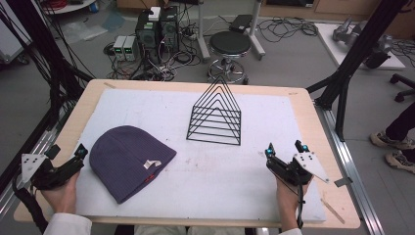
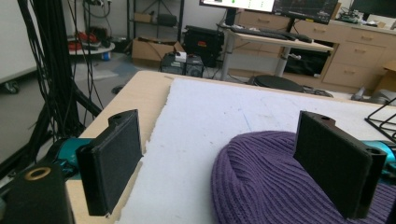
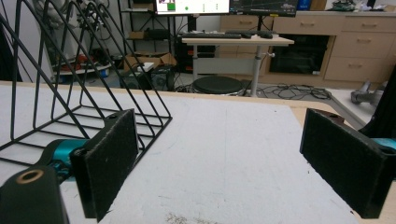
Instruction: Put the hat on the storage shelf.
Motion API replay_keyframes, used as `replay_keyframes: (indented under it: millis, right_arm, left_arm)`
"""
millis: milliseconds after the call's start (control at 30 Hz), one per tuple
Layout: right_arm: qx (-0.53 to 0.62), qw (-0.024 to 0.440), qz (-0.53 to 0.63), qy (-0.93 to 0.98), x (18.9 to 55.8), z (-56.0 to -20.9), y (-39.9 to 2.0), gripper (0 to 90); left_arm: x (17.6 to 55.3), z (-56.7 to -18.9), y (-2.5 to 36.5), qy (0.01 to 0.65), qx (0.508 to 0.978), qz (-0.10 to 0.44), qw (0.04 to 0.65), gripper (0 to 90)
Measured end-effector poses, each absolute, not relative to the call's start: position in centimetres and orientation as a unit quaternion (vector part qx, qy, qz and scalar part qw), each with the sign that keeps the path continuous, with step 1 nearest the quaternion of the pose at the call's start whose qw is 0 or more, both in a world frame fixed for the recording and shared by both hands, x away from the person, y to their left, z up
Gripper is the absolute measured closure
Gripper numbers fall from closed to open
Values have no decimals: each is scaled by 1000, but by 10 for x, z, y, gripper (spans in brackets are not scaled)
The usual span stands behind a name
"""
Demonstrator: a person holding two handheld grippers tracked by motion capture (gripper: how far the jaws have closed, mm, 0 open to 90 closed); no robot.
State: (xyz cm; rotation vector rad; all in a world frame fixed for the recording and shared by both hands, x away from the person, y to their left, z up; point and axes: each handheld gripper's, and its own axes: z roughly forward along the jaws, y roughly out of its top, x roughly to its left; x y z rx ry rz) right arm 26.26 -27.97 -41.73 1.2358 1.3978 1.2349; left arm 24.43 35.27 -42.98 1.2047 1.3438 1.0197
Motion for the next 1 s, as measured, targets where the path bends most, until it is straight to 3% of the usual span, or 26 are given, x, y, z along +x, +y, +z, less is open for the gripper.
replay_keyframes:
  millis: [1000]
  right_arm:
    - [490,432,492,576,264,-419,-277,110]
  left_arm:
    - [260,-425,358,631,549,344,426,156]
